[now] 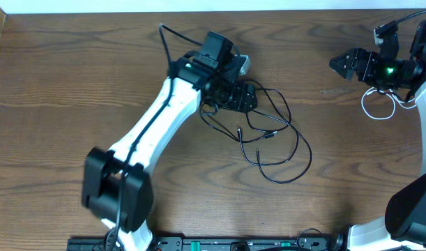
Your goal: Untangle cables
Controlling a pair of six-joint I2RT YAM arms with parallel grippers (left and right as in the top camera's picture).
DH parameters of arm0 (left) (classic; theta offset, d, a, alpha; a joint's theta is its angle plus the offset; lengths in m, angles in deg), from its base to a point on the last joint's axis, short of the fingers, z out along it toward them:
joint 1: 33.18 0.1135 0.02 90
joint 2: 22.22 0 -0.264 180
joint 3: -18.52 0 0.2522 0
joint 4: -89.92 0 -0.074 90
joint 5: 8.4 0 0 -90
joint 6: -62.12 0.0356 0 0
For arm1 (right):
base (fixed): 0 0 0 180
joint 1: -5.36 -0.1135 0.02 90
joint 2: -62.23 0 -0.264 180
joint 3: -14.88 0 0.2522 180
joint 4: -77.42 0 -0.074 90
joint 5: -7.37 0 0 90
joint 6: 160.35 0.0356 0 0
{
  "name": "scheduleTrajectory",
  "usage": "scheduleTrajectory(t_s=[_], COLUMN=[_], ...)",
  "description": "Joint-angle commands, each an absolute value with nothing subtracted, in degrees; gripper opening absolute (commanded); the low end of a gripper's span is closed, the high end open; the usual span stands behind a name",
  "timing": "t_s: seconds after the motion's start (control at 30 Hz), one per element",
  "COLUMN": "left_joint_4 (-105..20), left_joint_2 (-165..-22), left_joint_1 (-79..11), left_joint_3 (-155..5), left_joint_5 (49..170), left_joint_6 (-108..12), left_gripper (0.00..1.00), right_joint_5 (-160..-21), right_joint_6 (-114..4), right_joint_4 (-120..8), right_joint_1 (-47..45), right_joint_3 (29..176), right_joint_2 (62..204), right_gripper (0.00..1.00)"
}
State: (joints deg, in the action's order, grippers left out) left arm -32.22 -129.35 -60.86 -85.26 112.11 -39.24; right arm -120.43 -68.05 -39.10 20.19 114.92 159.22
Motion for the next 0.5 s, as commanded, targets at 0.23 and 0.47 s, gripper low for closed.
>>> scheduleTrajectory(t_s=[0.23,0.47], left_joint_4=[-36.4,-40.8], left_joint_2=[-138.3,-140.4], left_joint_1=[-61.3,-61.3], left_joint_3=[-85.3,-85.3], left_joint_5=[118.5,118.5], left_joint_6=[-53.6,-60.4], left_gripper=[0.73,0.73], right_joint_5=[-119.5,-118.9], right_joint_6=[-68.7,-68.7], right_joint_4=[-38.2,-37.2], right_joint_1=[20.3,20.3], right_joint_3=[115.1,115.1], right_joint_2=[157.7,157.7], right_gripper=[0.99,0.99])
